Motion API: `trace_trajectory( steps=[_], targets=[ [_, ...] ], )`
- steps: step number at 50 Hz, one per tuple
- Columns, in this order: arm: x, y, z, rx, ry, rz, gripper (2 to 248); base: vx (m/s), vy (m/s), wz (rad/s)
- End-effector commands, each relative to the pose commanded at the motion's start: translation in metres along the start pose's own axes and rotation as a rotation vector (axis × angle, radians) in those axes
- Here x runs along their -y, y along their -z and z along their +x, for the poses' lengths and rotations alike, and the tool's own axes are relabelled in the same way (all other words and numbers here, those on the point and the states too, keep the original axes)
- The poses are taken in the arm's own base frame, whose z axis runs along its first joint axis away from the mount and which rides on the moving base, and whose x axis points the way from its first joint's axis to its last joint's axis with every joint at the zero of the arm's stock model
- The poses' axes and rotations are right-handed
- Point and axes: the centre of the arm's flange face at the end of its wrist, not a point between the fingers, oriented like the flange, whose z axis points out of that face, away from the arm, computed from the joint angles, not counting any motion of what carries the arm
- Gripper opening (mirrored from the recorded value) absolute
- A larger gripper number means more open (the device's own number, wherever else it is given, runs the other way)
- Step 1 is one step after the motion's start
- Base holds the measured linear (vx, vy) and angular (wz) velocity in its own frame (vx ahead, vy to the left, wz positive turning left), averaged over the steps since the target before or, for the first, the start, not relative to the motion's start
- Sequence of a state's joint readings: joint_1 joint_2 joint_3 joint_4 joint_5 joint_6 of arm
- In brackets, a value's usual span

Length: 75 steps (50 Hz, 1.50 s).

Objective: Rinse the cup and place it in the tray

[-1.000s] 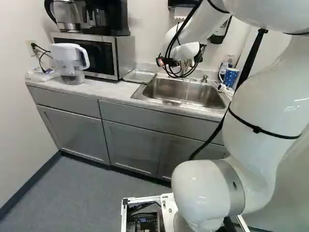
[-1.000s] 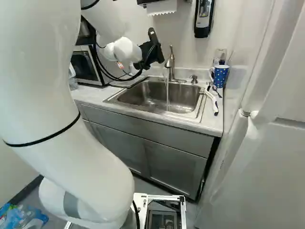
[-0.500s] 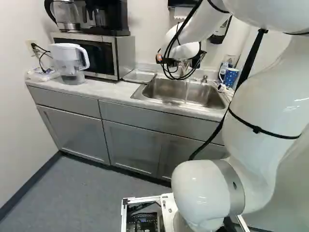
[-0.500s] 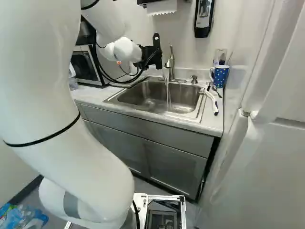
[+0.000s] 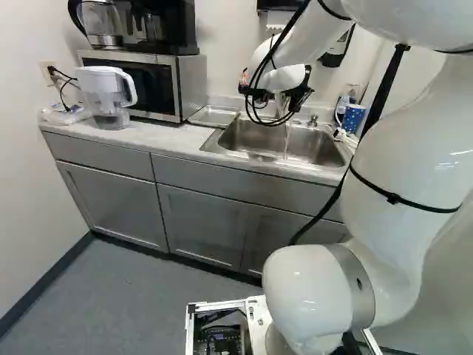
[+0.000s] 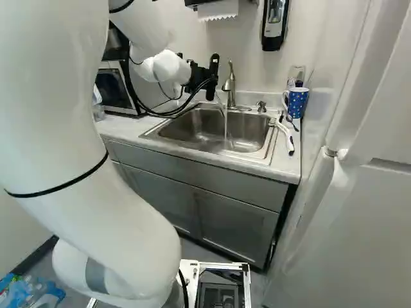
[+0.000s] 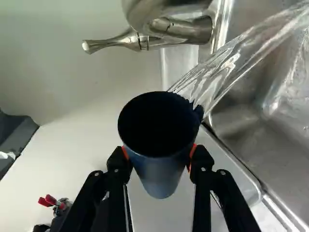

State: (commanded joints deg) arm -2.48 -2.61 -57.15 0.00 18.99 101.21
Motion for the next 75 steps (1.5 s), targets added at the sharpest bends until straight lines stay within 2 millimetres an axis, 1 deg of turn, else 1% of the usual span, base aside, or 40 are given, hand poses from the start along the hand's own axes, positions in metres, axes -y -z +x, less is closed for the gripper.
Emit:
trace_trajectory(
  steps=[47, 61, 75],
  targets=[
    [0.0000, 0.0000, 0.0000, 0.000, 0.000, 0.000, 125, 0.000, 0.000, 0.000],
    [0.0000, 0.0000, 0.0000, 0.000, -0.107, 0.000, 125, 0.000, 0.000, 0.000],
    [0.0000, 0.0000, 0.0000, 0.000, -0.107, 0.000, 125, 0.000, 0.000, 0.000]
  ],
)
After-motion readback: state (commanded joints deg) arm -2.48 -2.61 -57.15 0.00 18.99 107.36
